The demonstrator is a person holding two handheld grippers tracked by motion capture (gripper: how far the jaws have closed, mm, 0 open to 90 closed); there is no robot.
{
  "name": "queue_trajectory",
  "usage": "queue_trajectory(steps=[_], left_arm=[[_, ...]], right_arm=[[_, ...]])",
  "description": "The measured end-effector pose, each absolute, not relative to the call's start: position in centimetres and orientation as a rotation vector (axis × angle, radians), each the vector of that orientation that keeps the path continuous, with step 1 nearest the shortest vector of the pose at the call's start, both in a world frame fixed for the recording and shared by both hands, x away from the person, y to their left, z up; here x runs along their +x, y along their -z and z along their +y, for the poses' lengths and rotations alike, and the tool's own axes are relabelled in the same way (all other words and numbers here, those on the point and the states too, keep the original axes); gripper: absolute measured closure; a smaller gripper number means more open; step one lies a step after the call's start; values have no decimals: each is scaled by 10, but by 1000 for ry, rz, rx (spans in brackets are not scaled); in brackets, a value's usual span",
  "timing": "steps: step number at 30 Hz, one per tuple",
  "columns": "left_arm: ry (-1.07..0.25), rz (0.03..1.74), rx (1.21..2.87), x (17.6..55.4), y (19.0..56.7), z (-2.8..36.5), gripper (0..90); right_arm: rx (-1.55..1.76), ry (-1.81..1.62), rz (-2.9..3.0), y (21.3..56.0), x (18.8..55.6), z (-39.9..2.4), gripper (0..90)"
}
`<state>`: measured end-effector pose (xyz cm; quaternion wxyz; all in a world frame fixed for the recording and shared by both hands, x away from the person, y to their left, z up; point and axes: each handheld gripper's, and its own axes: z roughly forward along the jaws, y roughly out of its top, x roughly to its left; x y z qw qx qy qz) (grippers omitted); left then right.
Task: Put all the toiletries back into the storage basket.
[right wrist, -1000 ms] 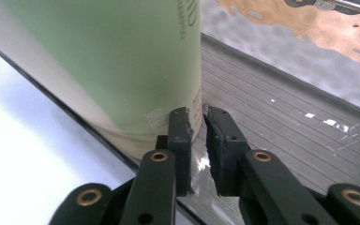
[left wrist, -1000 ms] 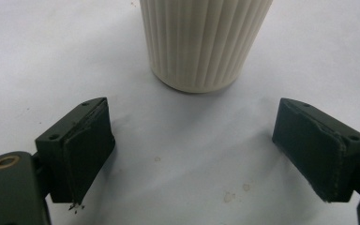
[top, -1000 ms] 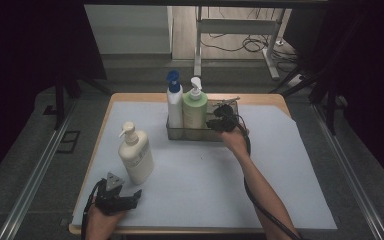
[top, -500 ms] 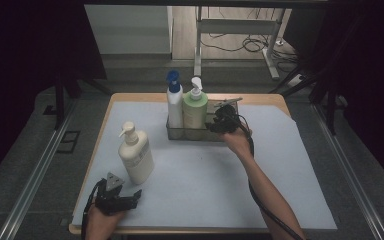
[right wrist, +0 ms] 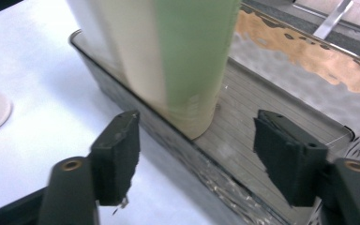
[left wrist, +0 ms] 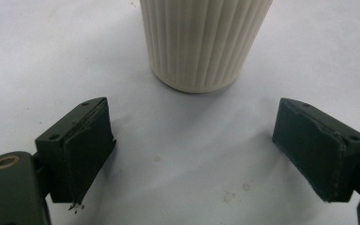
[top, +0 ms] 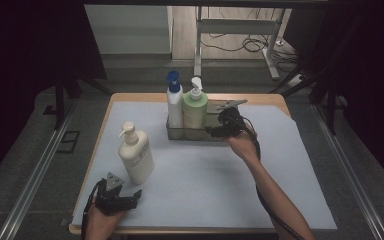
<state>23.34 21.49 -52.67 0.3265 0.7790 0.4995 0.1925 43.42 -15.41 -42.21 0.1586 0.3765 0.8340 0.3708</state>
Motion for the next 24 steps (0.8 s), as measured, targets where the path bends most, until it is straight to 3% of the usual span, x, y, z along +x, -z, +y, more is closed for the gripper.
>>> queue_trajectory(steps=[6,24], left_arm=[[-505,1308,2041,233,527,215,120],[-504,1308,2041,233,527,215,121]], right_arm=[[1024,-1068,2414,416,419,-158,208],[955,-1056,2460,408,376,-188,126]])
